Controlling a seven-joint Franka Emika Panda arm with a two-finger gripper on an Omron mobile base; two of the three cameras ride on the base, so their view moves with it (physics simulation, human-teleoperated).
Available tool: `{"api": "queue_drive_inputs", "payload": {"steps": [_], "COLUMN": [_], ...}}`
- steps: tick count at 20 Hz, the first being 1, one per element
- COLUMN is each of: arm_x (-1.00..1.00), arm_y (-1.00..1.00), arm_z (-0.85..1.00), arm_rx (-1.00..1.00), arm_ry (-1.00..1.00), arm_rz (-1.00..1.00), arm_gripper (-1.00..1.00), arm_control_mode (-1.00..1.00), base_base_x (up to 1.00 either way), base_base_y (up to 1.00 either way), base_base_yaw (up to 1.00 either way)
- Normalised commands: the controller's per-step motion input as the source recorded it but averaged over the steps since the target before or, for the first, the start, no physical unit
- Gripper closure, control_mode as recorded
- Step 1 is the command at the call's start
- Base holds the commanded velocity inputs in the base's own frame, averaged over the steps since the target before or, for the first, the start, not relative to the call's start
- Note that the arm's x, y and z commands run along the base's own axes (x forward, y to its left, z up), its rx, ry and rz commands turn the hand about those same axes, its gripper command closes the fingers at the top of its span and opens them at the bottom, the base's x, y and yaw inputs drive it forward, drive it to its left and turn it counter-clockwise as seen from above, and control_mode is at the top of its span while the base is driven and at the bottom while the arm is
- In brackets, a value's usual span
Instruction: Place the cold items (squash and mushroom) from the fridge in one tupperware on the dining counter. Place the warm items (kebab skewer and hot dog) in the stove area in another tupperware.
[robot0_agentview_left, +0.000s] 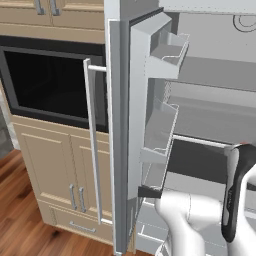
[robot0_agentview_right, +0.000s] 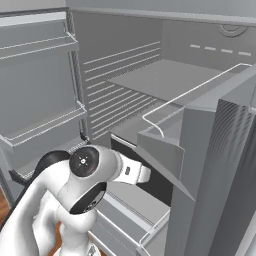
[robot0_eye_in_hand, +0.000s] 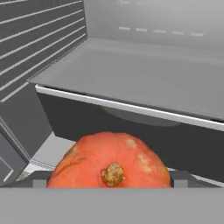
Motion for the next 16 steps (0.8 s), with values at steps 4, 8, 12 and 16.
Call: {"api": "queue_drive_inputs", "payload": {"steps": [4,8,12,16], "arm_x": [-0.16,0.00,0.00,0.00], "arm_y": [0.04,0.30,0.67,0.23], "arm_z": [-0.50,-0.28,-0.44,-0.34], "arm_rx": [-0.01,-0.16,-0.19,-0.07], "arm_ry": [0.02,0.16,0.11,0.03], "arm_rz": [0.00,0.00,0.00,0.00], "arm_gripper": [1.00,1.00,1.00,1.00], "arm_control_mode": [-1.00,-1.00,-1.00,-1.00], "base_base_x": [0.00,0.00,0.00,0.00], "base_base_y": [0.00,0.00,0.00,0.00], "base_base_yaw": [0.00,0.00,0.00,0.00]}}
